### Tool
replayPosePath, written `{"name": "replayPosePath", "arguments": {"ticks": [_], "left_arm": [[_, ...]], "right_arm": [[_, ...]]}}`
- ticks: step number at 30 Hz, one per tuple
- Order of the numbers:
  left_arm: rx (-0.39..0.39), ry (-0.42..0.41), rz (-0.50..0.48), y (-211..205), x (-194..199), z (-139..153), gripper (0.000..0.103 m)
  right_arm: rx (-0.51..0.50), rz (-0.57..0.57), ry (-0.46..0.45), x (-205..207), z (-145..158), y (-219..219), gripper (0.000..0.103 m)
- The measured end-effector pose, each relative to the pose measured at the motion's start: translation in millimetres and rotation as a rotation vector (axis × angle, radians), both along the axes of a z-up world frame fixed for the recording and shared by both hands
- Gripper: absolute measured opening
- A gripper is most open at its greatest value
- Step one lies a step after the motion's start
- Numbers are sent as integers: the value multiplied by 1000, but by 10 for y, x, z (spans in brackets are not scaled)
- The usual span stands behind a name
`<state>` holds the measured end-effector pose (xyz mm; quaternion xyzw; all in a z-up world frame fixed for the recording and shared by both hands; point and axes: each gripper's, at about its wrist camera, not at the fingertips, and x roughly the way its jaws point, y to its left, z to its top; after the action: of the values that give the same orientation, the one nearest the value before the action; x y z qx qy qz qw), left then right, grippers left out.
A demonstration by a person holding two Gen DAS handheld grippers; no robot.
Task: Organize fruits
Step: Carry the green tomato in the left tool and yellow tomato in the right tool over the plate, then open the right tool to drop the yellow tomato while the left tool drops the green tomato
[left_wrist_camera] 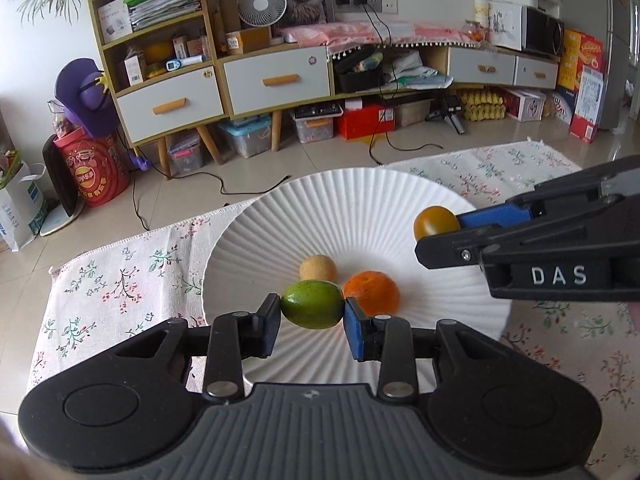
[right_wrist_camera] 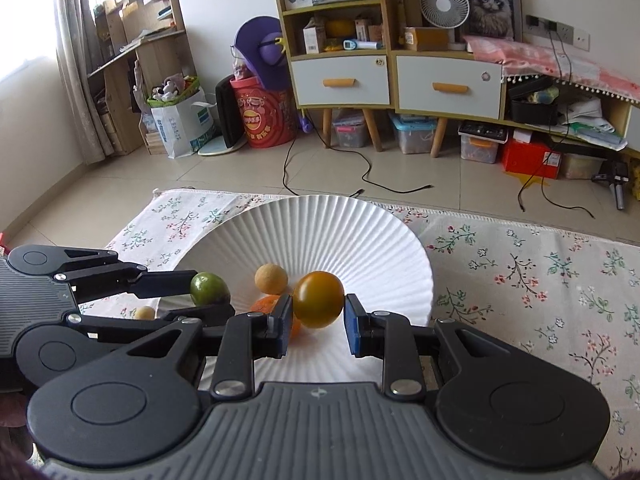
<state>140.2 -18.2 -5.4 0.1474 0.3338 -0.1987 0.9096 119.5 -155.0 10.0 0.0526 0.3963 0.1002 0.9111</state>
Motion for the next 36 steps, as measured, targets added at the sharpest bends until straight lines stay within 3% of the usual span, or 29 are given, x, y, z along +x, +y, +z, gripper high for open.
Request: {"name": "replayPosePath", "arguments": {"ticks": [11, 28, 36], "left_arm": [[45, 15, -22, -95, 154, -98, 31], [26, 6, -8, -86, 193, -34, 34], [-7, 8, 15, 20, 65, 107, 48]], "right_arm": [[-32, 20, 34, 171, -127, -19, 25], [-19, 23, 41, 168, -86, -59, 27], [-13, 14, 22, 19, 87, -48, 43]]}}
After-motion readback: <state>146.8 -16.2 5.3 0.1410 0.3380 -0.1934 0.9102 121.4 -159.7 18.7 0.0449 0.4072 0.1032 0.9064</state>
